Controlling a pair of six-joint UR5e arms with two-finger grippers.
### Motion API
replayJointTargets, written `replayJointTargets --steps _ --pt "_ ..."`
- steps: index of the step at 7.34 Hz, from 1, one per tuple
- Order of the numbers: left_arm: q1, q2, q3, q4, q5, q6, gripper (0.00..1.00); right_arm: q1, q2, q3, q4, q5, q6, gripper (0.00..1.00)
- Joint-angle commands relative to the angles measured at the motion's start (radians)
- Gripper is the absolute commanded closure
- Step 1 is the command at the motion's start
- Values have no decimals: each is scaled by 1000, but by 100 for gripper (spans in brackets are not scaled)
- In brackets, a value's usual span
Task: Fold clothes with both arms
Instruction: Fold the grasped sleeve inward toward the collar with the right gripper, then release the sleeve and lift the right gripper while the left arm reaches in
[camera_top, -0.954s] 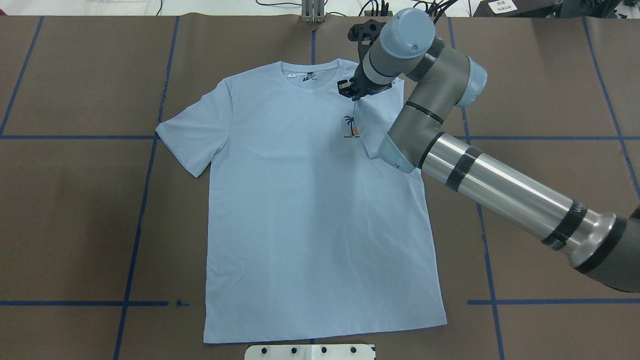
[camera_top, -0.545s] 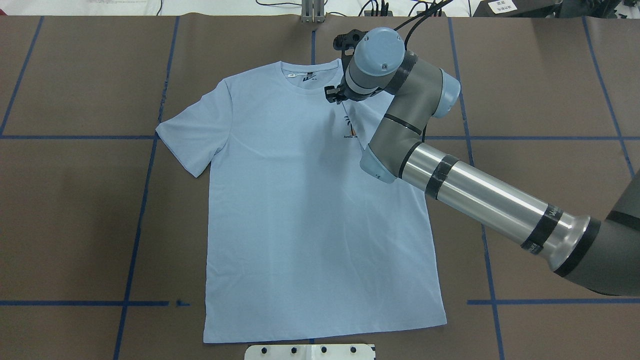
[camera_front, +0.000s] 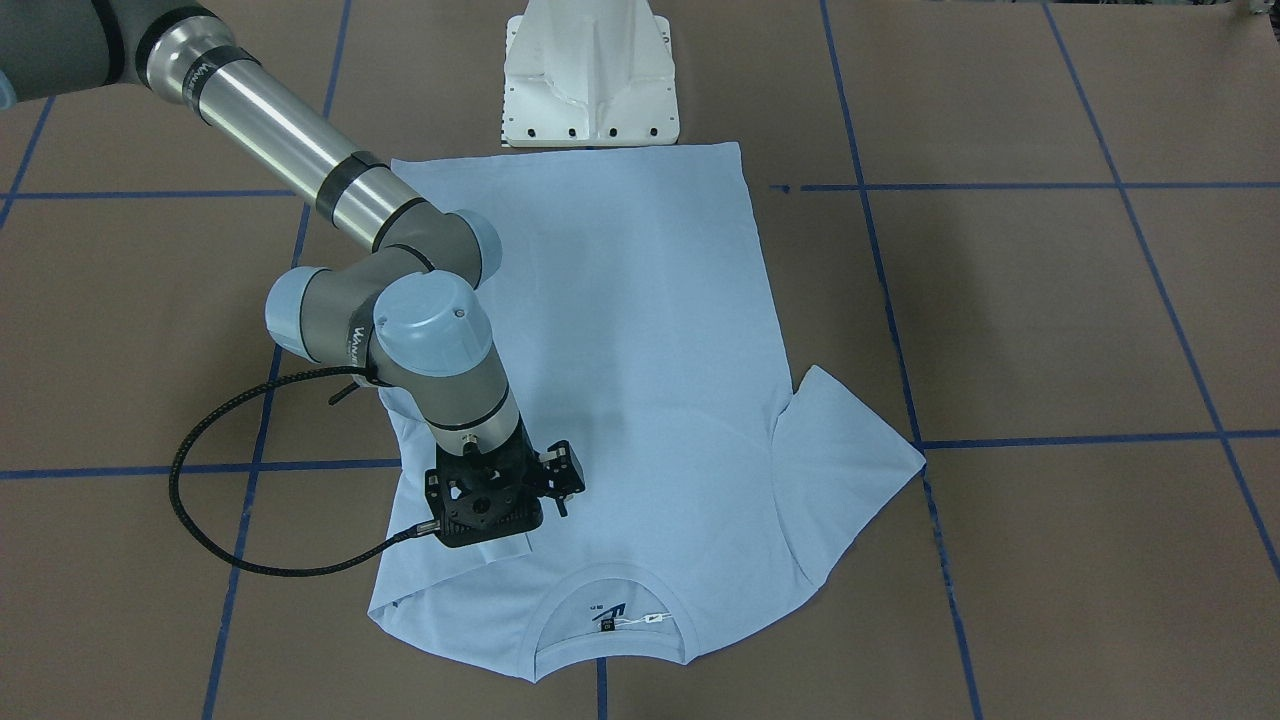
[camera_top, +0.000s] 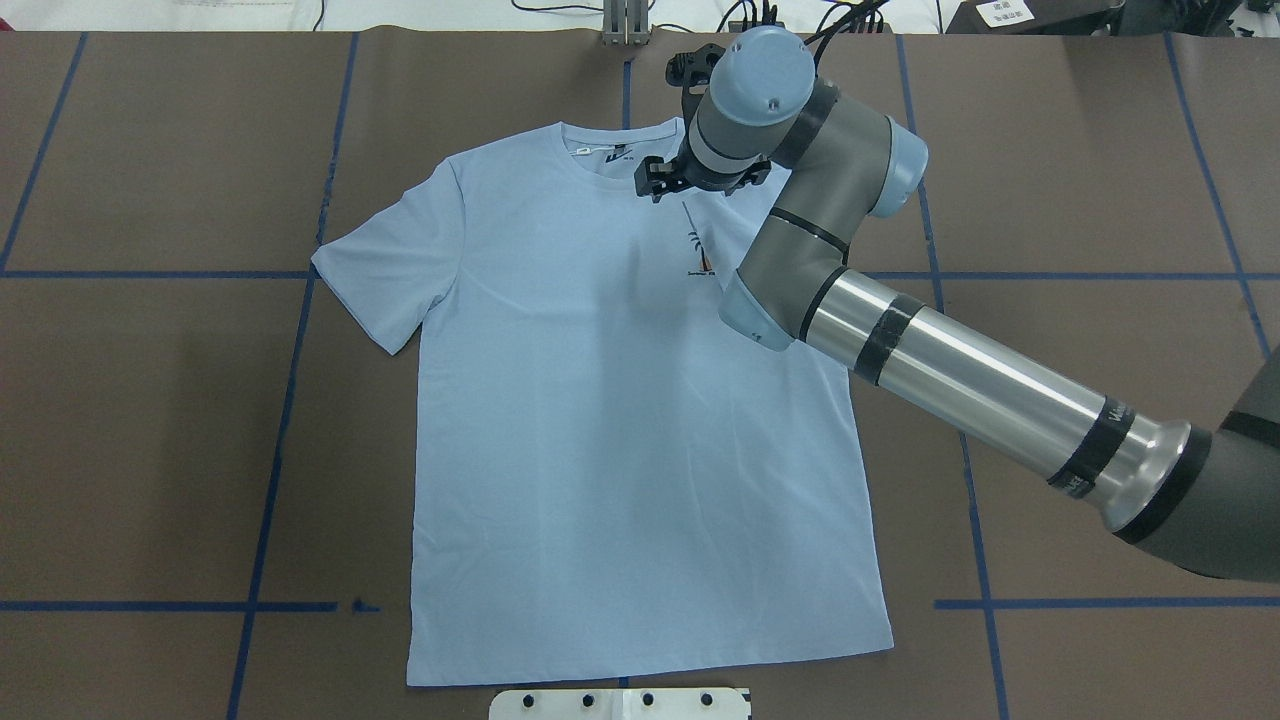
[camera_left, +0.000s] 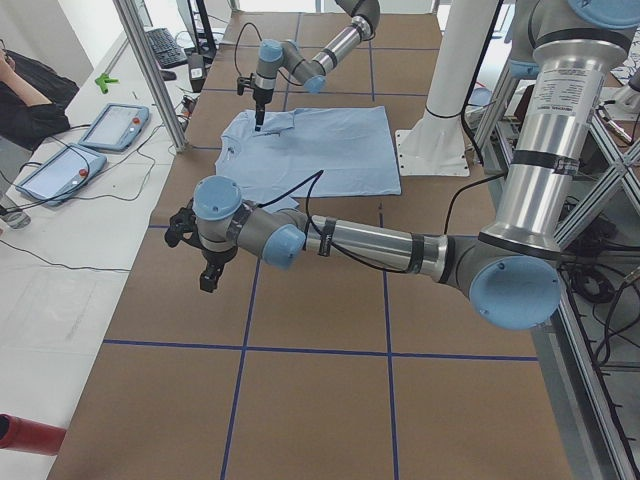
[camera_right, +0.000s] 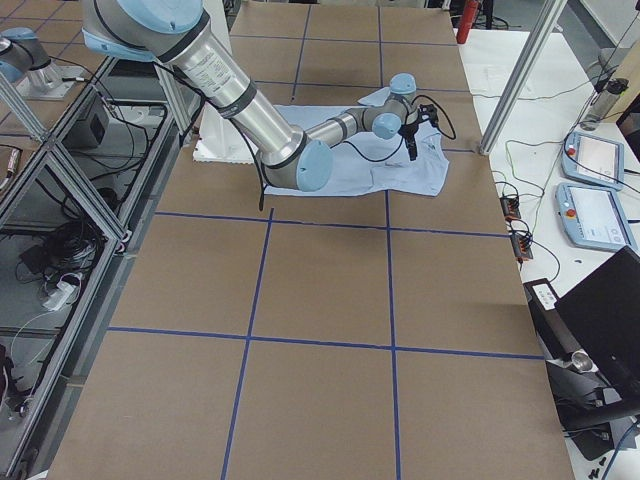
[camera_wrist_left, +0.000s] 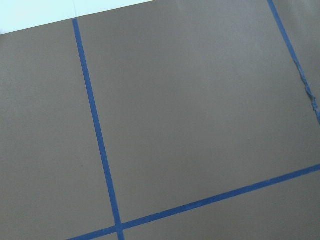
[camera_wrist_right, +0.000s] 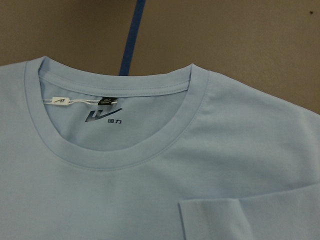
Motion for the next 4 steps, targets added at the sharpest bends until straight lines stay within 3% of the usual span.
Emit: replayJointTargets --steps 1,3,4 --pt "162 -35 -29 -88 100 -300 0 58 -9 126 -191 148 0 0" --pt "312 -85 -30 -171 205 -573 0 101 -91 273 -328 191 -8 0" --pt "412 -123 -15 -179 312 -670 0 124 -131 345 -397 199 -16 0"
